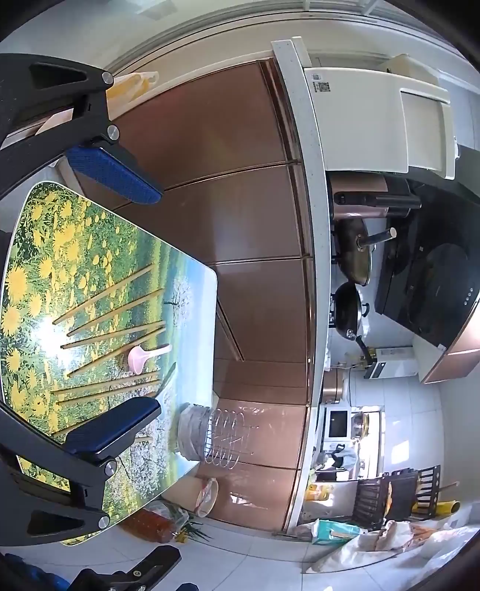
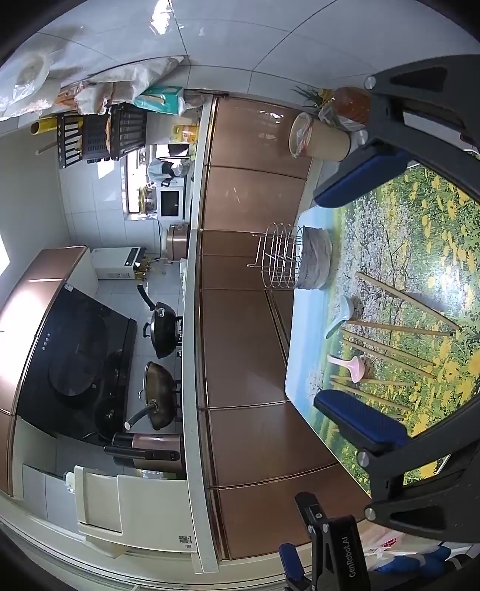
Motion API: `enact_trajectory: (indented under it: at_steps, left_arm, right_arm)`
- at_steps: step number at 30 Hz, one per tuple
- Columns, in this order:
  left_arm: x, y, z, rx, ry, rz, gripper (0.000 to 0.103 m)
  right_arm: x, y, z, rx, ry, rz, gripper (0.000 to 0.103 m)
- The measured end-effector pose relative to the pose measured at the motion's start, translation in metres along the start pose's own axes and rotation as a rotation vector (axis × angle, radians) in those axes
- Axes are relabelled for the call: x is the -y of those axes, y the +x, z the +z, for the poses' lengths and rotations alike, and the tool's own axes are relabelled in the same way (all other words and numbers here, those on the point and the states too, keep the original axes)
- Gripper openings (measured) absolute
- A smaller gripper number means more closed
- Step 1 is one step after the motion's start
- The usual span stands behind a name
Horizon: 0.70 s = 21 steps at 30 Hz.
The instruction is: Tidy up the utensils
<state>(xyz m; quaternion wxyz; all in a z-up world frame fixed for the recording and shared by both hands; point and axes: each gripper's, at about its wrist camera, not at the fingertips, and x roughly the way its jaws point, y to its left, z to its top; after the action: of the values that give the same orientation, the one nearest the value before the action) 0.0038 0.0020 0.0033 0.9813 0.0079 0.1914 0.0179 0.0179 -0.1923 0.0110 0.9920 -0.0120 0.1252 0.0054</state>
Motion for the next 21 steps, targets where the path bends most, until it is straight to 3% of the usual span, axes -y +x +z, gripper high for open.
enact_trajectory:
  at_steps: [21]
  left_arm:
    - [0.004, 0.014, 0.0, -0.02, 0.019, -0.011, 0.103]
  right_arm:
    - [-0.001, 0.012, 0.001, -0.023, -0.001, -0.007, 0.1]
